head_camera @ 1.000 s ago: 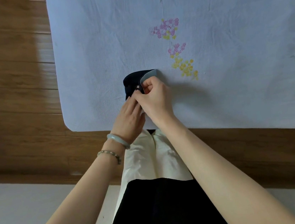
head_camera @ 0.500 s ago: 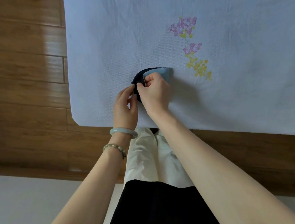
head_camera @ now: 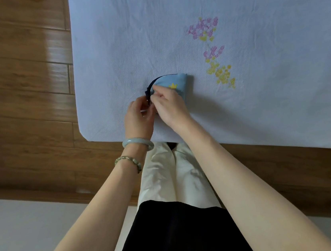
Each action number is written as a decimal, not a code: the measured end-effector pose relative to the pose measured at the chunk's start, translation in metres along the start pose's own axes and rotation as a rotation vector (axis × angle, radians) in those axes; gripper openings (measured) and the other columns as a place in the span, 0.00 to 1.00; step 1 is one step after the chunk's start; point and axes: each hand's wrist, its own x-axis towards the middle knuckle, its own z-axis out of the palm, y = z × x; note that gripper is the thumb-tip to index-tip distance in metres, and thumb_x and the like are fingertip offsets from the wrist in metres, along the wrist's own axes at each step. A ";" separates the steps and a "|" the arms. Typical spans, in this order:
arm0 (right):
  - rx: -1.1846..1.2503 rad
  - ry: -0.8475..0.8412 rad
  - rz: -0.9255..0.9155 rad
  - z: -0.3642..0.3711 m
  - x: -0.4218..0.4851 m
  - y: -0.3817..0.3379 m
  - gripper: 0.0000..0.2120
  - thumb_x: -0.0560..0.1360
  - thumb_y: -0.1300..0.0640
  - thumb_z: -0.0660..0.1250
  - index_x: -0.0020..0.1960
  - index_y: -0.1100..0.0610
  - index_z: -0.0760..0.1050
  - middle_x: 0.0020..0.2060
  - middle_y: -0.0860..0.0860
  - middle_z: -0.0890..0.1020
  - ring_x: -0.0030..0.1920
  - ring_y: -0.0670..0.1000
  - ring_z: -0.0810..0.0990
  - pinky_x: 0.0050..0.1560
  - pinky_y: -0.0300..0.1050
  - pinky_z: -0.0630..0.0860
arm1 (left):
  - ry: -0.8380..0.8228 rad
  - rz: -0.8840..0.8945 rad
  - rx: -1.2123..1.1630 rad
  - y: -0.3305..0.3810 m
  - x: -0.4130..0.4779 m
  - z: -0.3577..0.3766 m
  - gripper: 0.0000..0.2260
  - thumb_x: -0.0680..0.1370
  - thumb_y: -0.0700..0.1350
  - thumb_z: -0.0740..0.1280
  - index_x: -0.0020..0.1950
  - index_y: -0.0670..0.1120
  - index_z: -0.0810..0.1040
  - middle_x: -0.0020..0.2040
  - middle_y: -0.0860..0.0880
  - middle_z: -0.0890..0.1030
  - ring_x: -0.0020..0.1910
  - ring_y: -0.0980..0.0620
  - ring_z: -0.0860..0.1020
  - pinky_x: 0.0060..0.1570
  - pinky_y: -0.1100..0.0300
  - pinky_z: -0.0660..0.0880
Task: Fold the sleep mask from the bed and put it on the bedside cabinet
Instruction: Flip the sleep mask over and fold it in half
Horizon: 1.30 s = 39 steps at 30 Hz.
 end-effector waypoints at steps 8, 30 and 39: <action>0.261 0.296 0.233 -0.050 0.003 0.044 0.14 0.71 0.60 0.69 0.56 0.60 0.76 0.45 0.53 0.80 0.47 0.50 0.79 0.52 0.41 0.76 | 0.130 -0.210 -0.118 0.013 0.007 0.008 0.13 0.72 0.44 0.70 0.54 0.44 0.74 0.41 0.52 0.79 0.40 0.55 0.77 0.39 0.70 0.72; 0.671 0.079 0.179 -0.091 -0.083 -0.043 0.09 0.67 0.63 0.73 0.47 0.62 0.79 0.38 0.55 0.84 0.39 0.53 0.84 0.41 0.48 0.80 | -0.146 -0.393 -0.882 0.102 -0.071 -0.074 0.09 0.76 0.37 0.67 0.36 0.44 0.74 0.30 0.49 0.77 0.28 0.55 0.76 0.34 0.65 0.78; 0.720 0.116 -0.047 -0.145 -0.206 -0.169 0.09 0.67 0.63 0.73 0.47 0.62 0.80 0.37 0.54 0.84 0.38 0.52 0.83 0.41 0.48 0.80 | -0.108 -0.245 -1.043 0.226 -0.163 -0.162 0.06 0.75 0.36 0.68 0.40 0.44 0.76 0.39 0.44 0.79 0.36 0.48 0.78 0.37 0.62 0.78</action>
